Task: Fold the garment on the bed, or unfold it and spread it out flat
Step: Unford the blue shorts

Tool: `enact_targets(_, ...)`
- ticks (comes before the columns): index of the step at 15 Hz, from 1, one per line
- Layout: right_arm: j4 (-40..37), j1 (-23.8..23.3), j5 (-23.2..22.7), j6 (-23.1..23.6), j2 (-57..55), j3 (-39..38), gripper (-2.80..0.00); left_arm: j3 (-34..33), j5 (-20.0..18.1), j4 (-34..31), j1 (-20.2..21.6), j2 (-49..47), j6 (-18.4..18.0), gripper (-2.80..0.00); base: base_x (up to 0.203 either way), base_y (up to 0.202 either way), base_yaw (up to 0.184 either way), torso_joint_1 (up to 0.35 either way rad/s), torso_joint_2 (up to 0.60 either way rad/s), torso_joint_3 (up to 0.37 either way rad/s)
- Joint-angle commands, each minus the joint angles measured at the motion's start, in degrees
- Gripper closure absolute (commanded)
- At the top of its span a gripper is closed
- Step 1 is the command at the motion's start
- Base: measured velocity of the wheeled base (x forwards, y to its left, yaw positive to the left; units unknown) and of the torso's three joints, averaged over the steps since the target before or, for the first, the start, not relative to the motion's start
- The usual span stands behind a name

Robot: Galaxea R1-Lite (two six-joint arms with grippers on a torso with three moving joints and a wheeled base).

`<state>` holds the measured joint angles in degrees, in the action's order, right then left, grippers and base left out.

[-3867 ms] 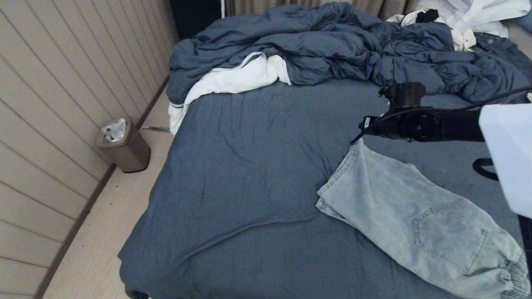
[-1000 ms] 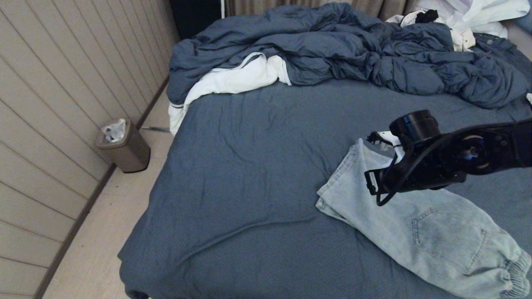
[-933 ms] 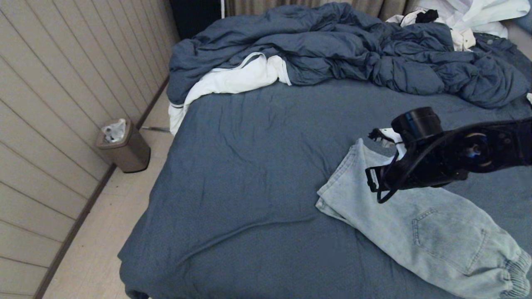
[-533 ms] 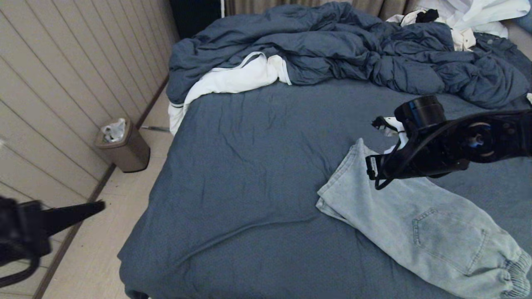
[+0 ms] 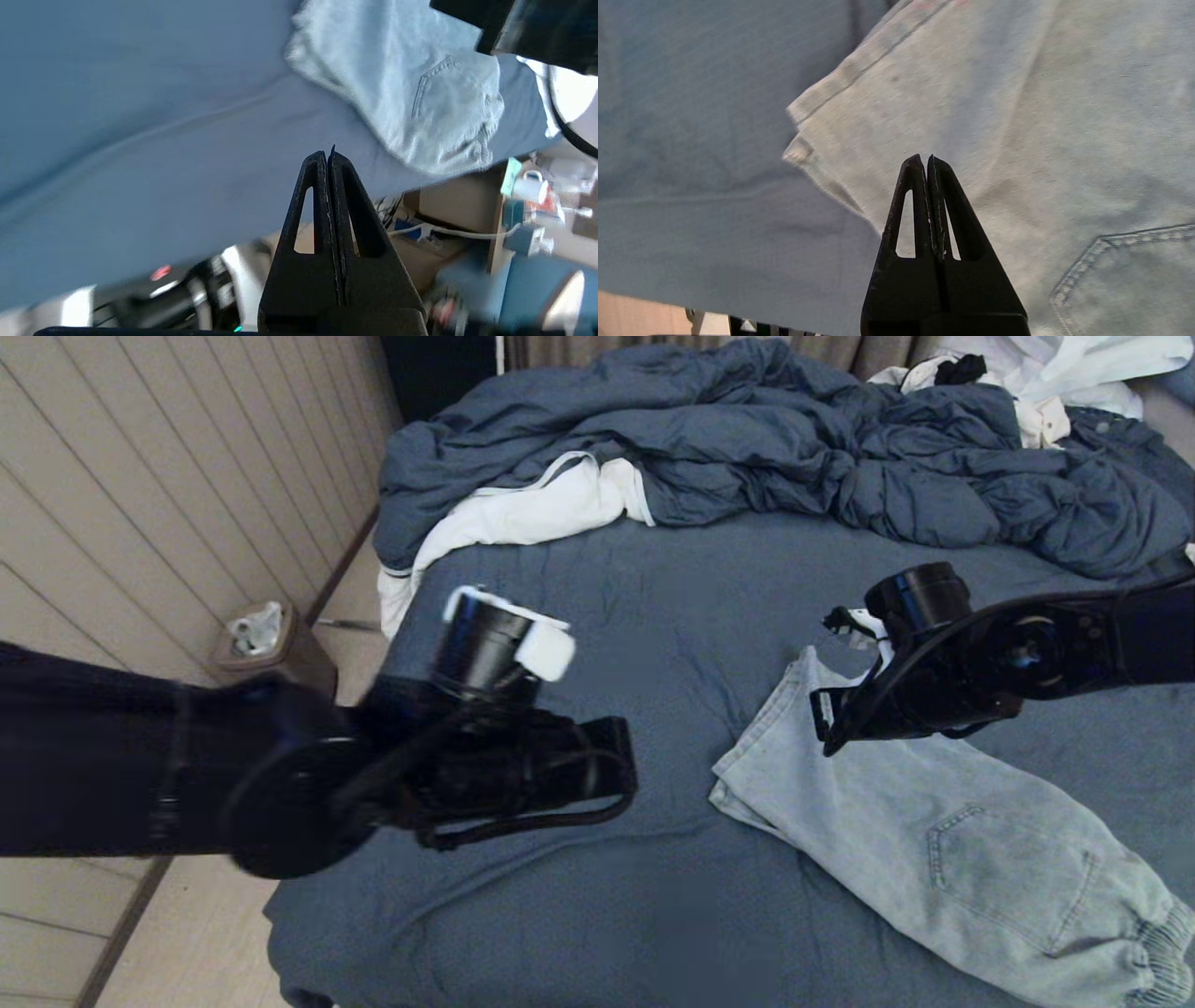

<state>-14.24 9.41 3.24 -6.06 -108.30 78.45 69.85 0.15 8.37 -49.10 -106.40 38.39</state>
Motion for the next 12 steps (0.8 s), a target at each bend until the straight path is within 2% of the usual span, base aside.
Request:
enact_targets(1, -0.1, -2.7, -0.1, -0.1, 0.3, 0.2, 0.0, 9.9, 4.9, 0.4, -3.5, -15.9, 2.0, 0.0, 0.0, 0.0, 0.0, 0.0, 0.0, 0.0)
enact_targets(7, 0.0, -5.0, -0.3, -0.1, 4.2, -2.0, 0.0, 33.9, 21.0, -2.4, -6.7, -37.6, 3.4, 0.0, 0.0, 0.0, 0.0, 0.0, 0.0, 0.0)
enact_targets(9, 0.0, -5.4, -0.8, -0.1, 4.9, -3.1, 0.0, 40.3, 23.9, -4.3, -7.4, -42.4, 3.1, 0.0, 0.0, 0.0, 0.0, 0.0, 0.0, 0.0)
enact_targets(12, 0.1, -5.6, -1.2, 0.1, 6.7, -5.2, 0.0, 41.1, 24.2, -4.8, -8.5, -43.5, 1.7, 0.0, 0.0, 0.0, 0.0, 0.0, 0.0, 0.0)
